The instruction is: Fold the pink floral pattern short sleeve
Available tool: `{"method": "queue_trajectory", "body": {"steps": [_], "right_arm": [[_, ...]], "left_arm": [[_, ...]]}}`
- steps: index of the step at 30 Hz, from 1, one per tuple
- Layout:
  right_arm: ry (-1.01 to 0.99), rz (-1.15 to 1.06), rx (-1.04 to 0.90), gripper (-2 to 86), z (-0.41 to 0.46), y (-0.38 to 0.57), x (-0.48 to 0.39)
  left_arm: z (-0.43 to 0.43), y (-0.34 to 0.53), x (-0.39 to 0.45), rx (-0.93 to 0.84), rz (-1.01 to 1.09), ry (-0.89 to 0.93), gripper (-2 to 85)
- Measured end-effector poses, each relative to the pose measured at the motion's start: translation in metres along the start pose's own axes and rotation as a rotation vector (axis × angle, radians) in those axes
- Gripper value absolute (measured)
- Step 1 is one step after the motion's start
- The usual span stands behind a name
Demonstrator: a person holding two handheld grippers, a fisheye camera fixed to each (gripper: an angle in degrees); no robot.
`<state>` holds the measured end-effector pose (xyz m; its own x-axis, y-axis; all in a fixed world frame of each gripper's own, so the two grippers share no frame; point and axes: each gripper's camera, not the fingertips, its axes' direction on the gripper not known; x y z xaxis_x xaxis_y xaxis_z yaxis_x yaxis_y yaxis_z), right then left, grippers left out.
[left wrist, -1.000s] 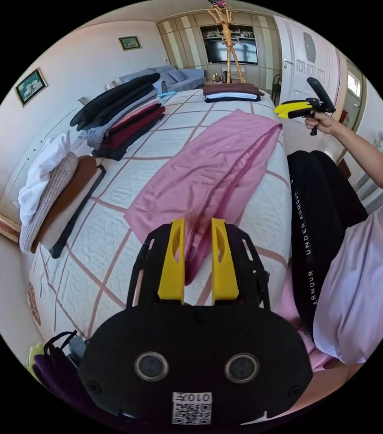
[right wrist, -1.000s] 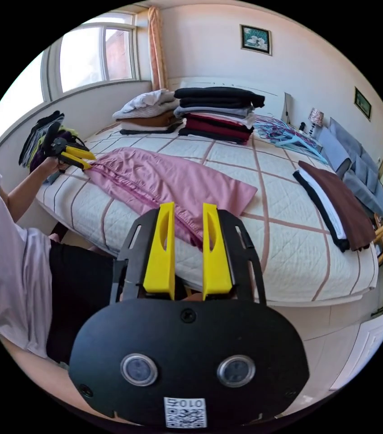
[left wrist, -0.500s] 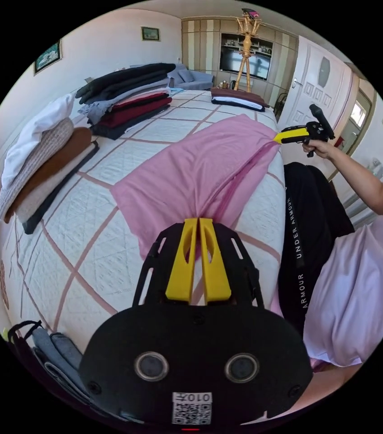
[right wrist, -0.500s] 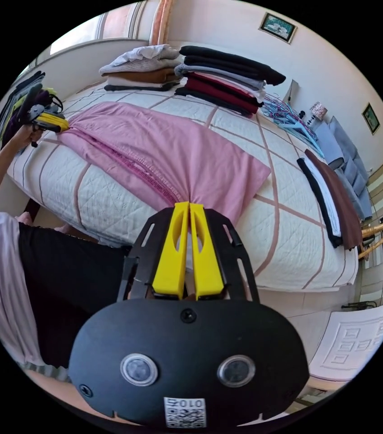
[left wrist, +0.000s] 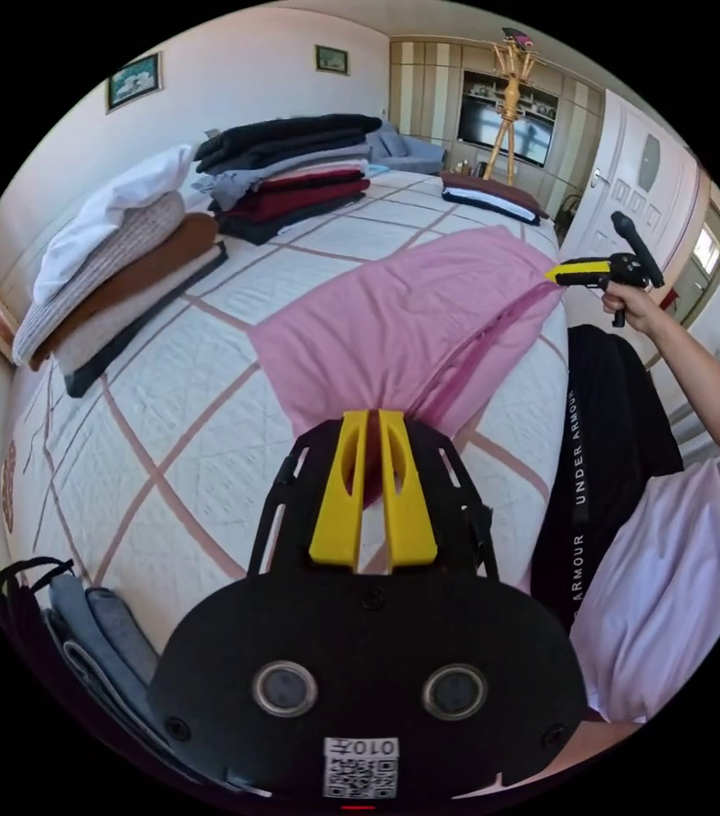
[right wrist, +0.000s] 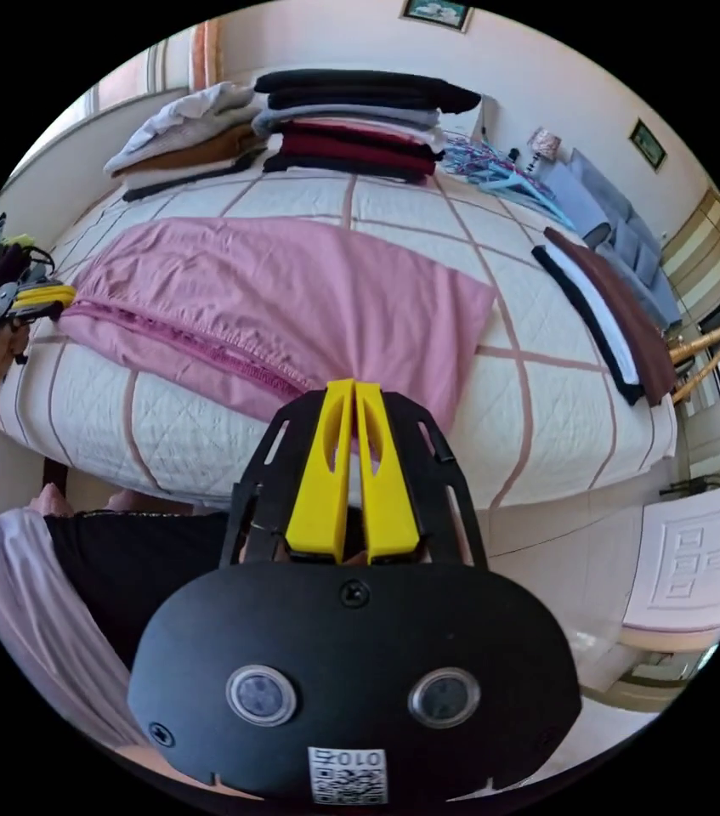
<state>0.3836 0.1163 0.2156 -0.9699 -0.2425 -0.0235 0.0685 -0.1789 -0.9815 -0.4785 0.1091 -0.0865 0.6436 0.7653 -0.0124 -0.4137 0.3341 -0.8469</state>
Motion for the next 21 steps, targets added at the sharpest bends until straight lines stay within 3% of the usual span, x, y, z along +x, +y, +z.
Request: {"method": "queue_trajectory", "body": {"steps": [3, 7, 11, 14, 21], "right_arm": [[0.086, 0.063, 0.118, 3.2, -0.039, -0.006, -0.018], [0.057, -0.163, 0.334, 7.8, -0.085, -0.036, -0.109], [-0.061, -0.543, 0.312, 8.3, -0.081, -0.073, -0.228], [0.016, -0.763, 0.309, 9.4, -0.071, -0.088, -0.288], [0.134, -1.003, 0.221, 10.3, -0.043, -0.121, -0.321]], "left_arm": [[-0.038, 0.022, -0.010, 0.065, -0.099, -0.096, 0.4], [-0.083, 0.057, -0.022, 0.177, -0.187, -0.140, 0.1], [-0.090, 0.071, -0.023, 0.188, -0.187, -0.105, 0.2], [-0.087, 0.076, -0.023, 0.150, -0.184, -0.032, 0.2], [-0.086, 0.103, -0.021, 0.131, -0.165, -0.004, 0.1]]}}
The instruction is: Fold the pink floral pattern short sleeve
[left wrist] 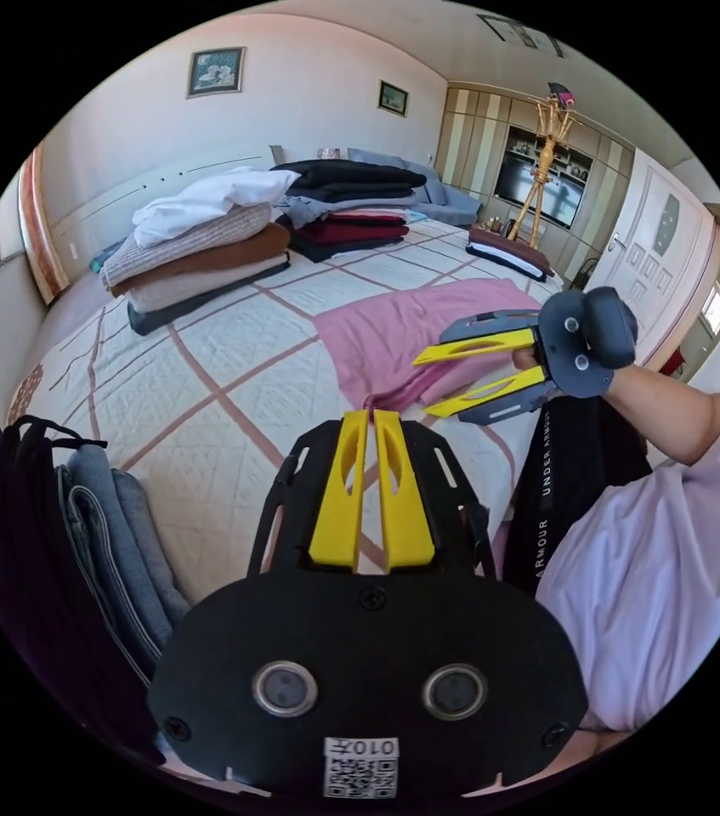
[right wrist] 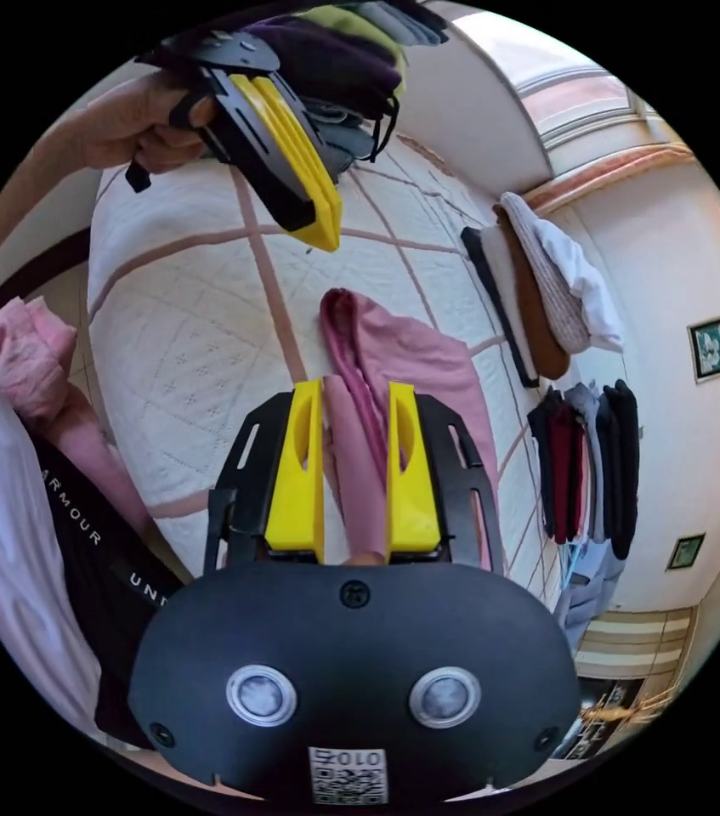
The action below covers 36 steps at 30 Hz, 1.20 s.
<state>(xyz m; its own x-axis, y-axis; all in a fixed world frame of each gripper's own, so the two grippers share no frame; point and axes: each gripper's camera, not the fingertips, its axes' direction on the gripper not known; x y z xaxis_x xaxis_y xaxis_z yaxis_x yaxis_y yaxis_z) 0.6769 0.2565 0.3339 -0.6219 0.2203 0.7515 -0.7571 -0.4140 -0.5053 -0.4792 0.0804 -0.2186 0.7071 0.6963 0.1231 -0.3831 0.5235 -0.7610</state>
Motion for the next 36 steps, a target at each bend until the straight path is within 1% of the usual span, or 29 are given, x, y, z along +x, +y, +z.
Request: {"method": "queue_trajectory", "body": {"steps": [3, 6, 8, 12, 14, 18, 21, 23, 24, 25, 26, 27, 28, 29, 30, 32, 34, 35, 36], "right_arm": [[-0.079, -0.046, -0.001, 9.9, 0.009, -0.002, 0.021], [-0.229, -0.052, 0.004, 9.0, 0.022, 0.001, 0.052], [-0.372, -0.007, -0.005, 6.9, 0.037, 0.005, 0.081], [-0.396, 0.036, -0.010, 4.3, 0.049, 0.013, 0.102], [-0.338, 0.036, -0.005, 3.6, 0.048, 0.016, 0.098], [-0.354, 0.130, -0.021, 3.3, 0.051, 0.023, 0.110], [-0.489, 0.403, 0.047, 3.6, 0.054, 0.058, 0.160], [-0.633, 0.724, 0.193, 4.4, 0.049, 0.125, 0.211], [-0.659, 0.814, 0.242, 4.6, 0.046, 0.149, 0.221], [-0.693, 1.003, 0.348, 4.8, 0.041, 0.202, 0.235], [-0.705, 1.173, 0.447, 5.0, 0.037, 0.259, 0.238], [-0.703, 1.257, 0.484, 5.0, 0.037, 0.287, 0.235], [-0.676, 1.422, 0.518, 5.1, 0.043, 0.339, 0.222], [-0.643, 1.566, 0.492, 5.1, 0.055, 0.381, 0.202], [-0.640, 1.629, 0.476, 5.1, 0.064, 0.399, 0.191], [-0.649, 1.834, 0.474, 5.3, 0.099, 0.456, 0.144], [-0.644, 1.922, 0.509, 5.3, 0.116, 0.481, 0.117], [-0.675, 1.925, 0.570, 5.4, 0.123, 0.490, 0.106], [-0.684, 1.918, 0.592, 5.5, 0.126, 0.492, 0.102]], "left_arm": [[0.000, 0.003, -0.005, 0.015, -0.020, 0.027, 0.1], [-0.001, 0.000, -0.005, 0.033, -0.017, 0.048, 0.0], [0.000, -0.003, -0.003, 0.033, -0.005, 0.056, 0.0], [0.005, -0.010, 0.005, 0.022, 0.013, 0.061, 0.0], [0.006, -0.012, 0.007, 0.027, 0.013, 0.078, 0.0], [-0.005, -0.022, 0.006, 0.105, -0.048, 0.055, -0.1], [-0.020, -0.038, 0.009, 0.183, -0.059, 0.044, -0.1], [-0.025, -0.048, 0.014, 0.211, -0.046, 0.059, 0.0], [-0.026, -0.054, 0.019, 0.220, -0.039, 0.066, 0.1], [-0.024, -0.060, 0.023, 0.222, -0.031, 0.074, 0.2], [-0.022, -0.063, 0.026, 0.221, -0.026, 0.078, 0.3], [-0.016, -0.068, 0.032, 0.215, -0.019, 0.090, 0.4], [-0.007, -0.074, 0.038, 0.203, -0.013, 0.109, 0.8], [-0.002, -0.078, 0.042, 0.193, -0.006, 0.120, 1.0], [0.010, -0.088, 0.052, 0.171, 0.016, 0.142, 1.7], [0.028, -0.107, 0.074, 0.129, 0.071, 0.153, 3.3], [0.052, -0.136, 0.115, 0.073, 0.182, 0.123, 5.3], [0.058, -0.142, 0.128, 0.059, 0.218, 0.119, 5.7], [0.069, -0.154, 0.154, 0.034, 0.301, 0.115, 6.5]]}}
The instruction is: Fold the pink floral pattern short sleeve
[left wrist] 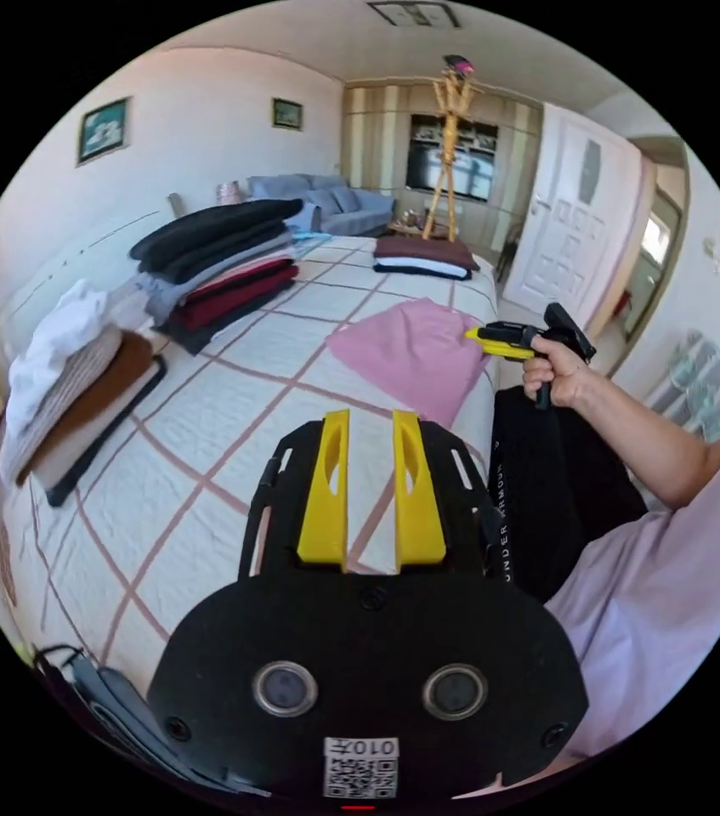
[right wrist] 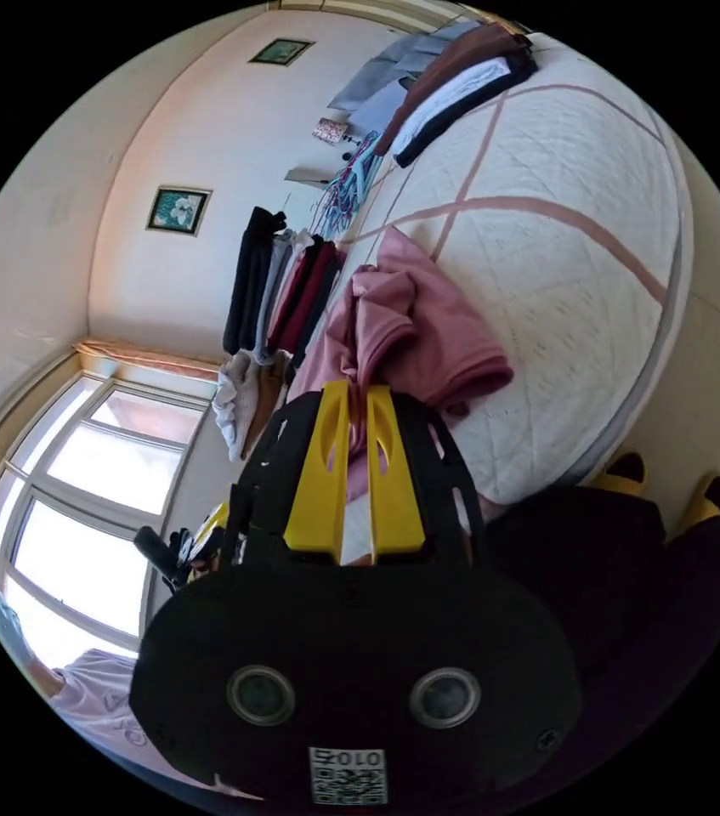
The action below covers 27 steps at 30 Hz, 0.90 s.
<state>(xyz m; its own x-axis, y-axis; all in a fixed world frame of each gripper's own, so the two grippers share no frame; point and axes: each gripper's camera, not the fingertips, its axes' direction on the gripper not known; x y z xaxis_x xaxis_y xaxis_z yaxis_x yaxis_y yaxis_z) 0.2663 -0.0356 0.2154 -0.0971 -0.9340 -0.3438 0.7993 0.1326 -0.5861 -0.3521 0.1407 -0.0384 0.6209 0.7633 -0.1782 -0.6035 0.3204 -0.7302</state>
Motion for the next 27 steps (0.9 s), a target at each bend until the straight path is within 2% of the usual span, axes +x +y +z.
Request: {"method": "queue_trajectory", "body": {"steps": [6, 13, 16, 20, 22, 23, 27], "right_arm": [[-0.085, -0.059, -0.002, 8.5, 0.003, 0.004, 0.018], [0.051, -0.085, -0.076, 5.3, 0.019, -0.003, 0.025], [0.147, -0.270, -0.128, 5.0, 0.020, -0.008, -0.007], [0.446, -0.645, -0.033, 5.0, 0.011, 0.022, -0.050], [0.468, -0.522, -0.077, 5.0, 0.019, 0.025, -0.017], [0.394, -0.403, -0.155, 5.1, 0.025, 0.023, 0.013], [0.202, -0.293, -0.107, 5.4, 0.014, 0.027, 0.051]], "left_arm": [[0.071, -0.056, 0.093, -0.049, 0.274, -0.049, 8.9], [0.135, -0.085, 0.114, -0.159, 0.274, -0.047, 9.2], [0.142, -0.091, 0.108, -0.167, 0.256, -0.018, 8.8], [0.151, -0.096, 0.103, -0.177, 0.257, 0.012, 8.4], [0.162, -0.098, 0.100, -0.200, 0.258, 0.024, 8.3], [0.166, -0.099, 0.099, -0.212, 0.261, 0.024, 8.3], [0.174, -0.106, 0.092, -0.235, 0.289, 0.066, 8.6]]}}
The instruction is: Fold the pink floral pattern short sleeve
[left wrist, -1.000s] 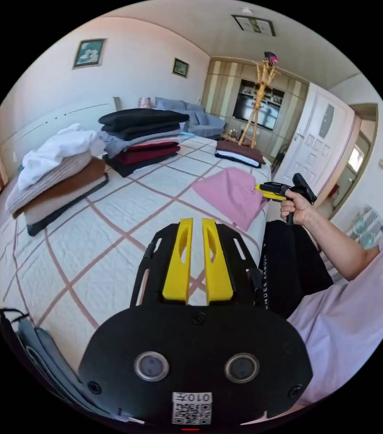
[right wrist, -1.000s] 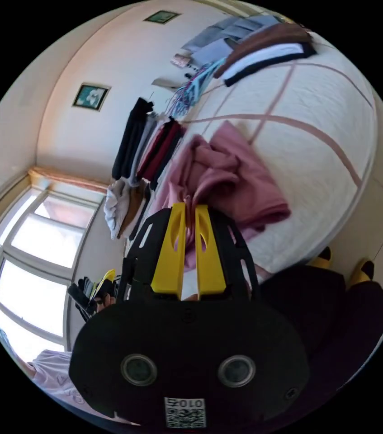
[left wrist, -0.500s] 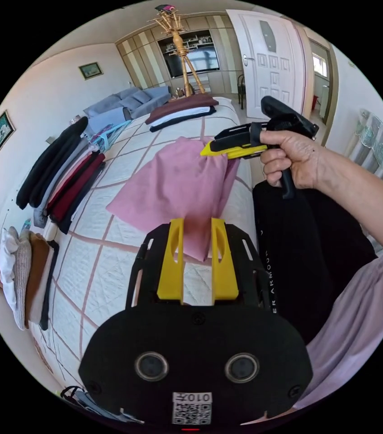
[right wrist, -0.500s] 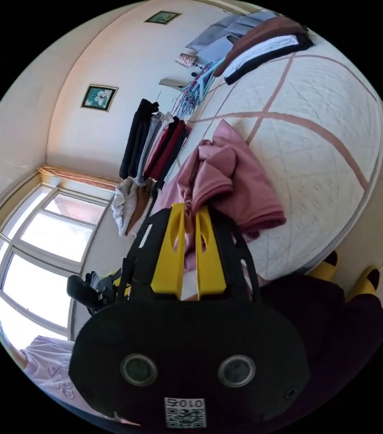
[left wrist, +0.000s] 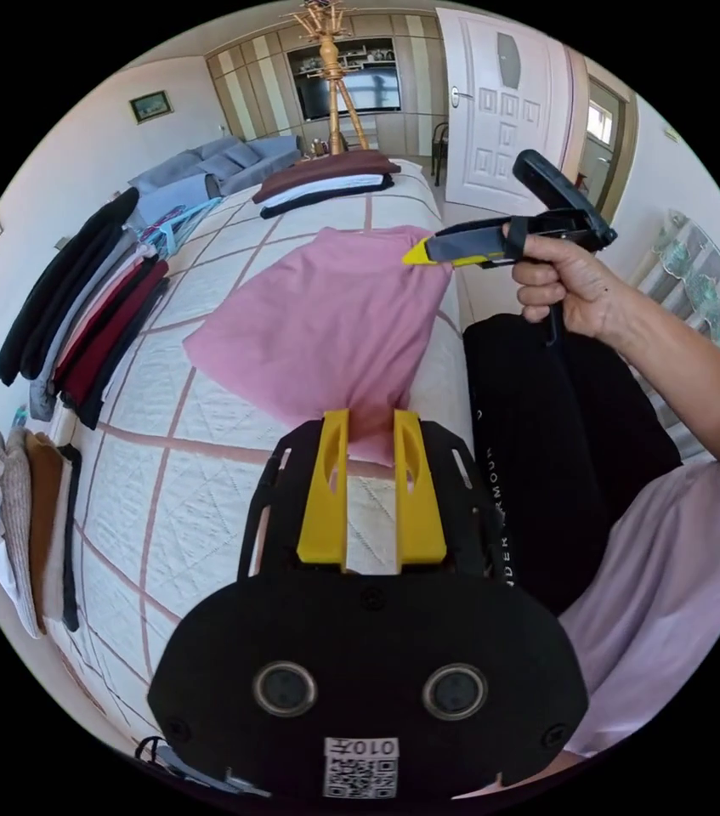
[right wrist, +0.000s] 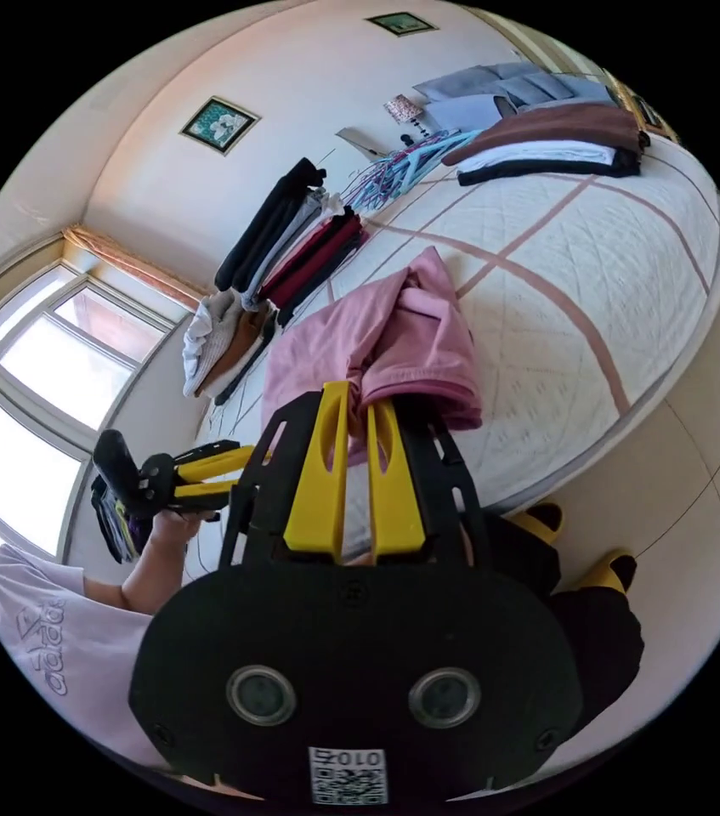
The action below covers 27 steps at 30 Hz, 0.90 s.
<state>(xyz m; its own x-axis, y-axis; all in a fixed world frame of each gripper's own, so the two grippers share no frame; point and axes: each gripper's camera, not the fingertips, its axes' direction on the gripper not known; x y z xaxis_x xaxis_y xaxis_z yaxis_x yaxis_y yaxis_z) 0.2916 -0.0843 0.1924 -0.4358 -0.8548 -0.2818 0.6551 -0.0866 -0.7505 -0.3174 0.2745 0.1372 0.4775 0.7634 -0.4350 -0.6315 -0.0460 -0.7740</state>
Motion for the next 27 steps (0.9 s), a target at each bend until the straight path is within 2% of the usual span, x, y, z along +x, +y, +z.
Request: {"method": "queue_trajectory", "body": {"steps": [2, 3, 4, 7, 9, 13, 16, 20, 27], "right_arm": [[-0.003, -0.001, -0.033, 5.4, 0.002, -0.001, 0.008], [-0.008, -0.002, -0.033, 5.4, 0.002, -0.001, 0.009], [-0.021, 0.004, -0.034, 5.5, 0.004, 0.001, 0.012], [-0.036, 0.026, -0.021, 5.5, 0.011, 0.008, 0.019], [-0.047, 0.034, -0.011, 5.5, 0.013, 0.012, 0.025], [-0.080, 0.044, -0.014, 5.5, 0.016, 0.017, 0.035], [-0.077, 0.022, -0.029, 5.5, 0.018, 0.018, 0.037], [-0.068, -0.011, -0.052, 5.5, 0.020, 0.016, 0.038], [-0.026, -0.041, -0.068, 5.4, 0.023, 0.014, 0.032]], "left_arm": [[-0.016, -0.009, -0.013, 0.026, -0.006, 0.082, 8.8], [-0.037, -0.018, -0.025, 0.114, -0.022, 0.102, 8.9], [-0.056, -0.031, -0.038, 0.198, -0.035, 0.081, 8.9], [-0.063, -0.084, -0.079, 0.269, -0.018, 0.026, 8.9], [-0.035, -0.125, -0.103, 0.211, 0.016, 0.045, 8.9], [0.068, -0.202, -0.146, 0.006, 0.089, 0.245, 7.9], [0.111, -0.222, -0.162, -0.037, 0.089, 0.395, 6.9], [0.140, -0.230, -0.172, -0.093, 0.085, 0.409, 5.7], [0.171, -0.226, -0.200, -0.092, 0.056, 0.600, 2.7]]}}
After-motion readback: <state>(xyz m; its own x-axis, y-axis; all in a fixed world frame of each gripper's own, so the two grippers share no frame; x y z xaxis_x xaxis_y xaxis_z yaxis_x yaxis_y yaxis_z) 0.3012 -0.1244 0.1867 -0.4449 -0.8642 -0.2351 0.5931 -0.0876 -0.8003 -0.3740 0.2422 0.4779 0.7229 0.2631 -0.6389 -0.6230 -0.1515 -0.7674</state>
